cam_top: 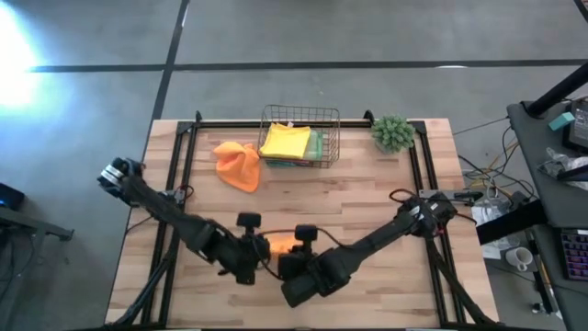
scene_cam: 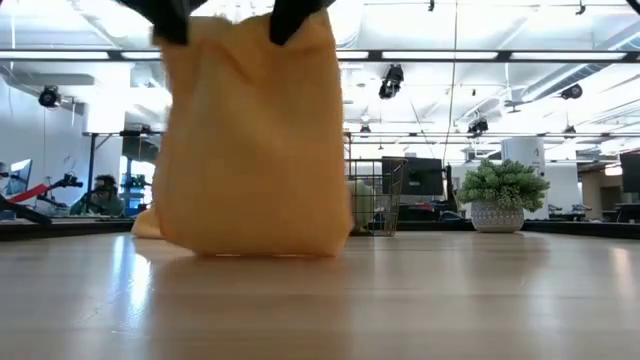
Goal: Fold microfiber towels
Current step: Put the bottom orange microfiber cloth into the wire basket
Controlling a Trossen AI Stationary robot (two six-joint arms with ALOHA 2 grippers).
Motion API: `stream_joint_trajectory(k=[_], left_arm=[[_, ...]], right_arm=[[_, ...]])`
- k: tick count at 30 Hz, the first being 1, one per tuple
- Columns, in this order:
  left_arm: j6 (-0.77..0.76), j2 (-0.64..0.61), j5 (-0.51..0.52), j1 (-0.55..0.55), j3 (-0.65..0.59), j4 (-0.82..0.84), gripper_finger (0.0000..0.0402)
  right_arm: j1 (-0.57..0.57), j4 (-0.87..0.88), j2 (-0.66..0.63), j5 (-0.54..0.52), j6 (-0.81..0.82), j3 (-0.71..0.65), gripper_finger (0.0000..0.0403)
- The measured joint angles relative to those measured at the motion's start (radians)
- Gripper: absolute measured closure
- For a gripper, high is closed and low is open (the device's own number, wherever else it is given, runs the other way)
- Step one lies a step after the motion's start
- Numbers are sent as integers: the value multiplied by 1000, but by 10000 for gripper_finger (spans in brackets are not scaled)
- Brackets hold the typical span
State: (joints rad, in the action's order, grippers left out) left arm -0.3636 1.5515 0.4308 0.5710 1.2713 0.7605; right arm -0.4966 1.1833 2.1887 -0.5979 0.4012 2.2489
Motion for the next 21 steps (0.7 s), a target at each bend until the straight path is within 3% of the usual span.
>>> stream_joint_trajectory(k=[8, 16, 21], left_arm=[[139, -92, 62, -95, 0, 67, 400], [276, -135, 85, -208, 16, 70, 400], [383, -149, 105, -275, 48, 76, 400]], right_arm=[[82, 116, -1, -85, -19, 107, 394], [166, 143, -21, -92, -69, 106, 394], [208, 198, -69, -152, -84, 106, 394]])
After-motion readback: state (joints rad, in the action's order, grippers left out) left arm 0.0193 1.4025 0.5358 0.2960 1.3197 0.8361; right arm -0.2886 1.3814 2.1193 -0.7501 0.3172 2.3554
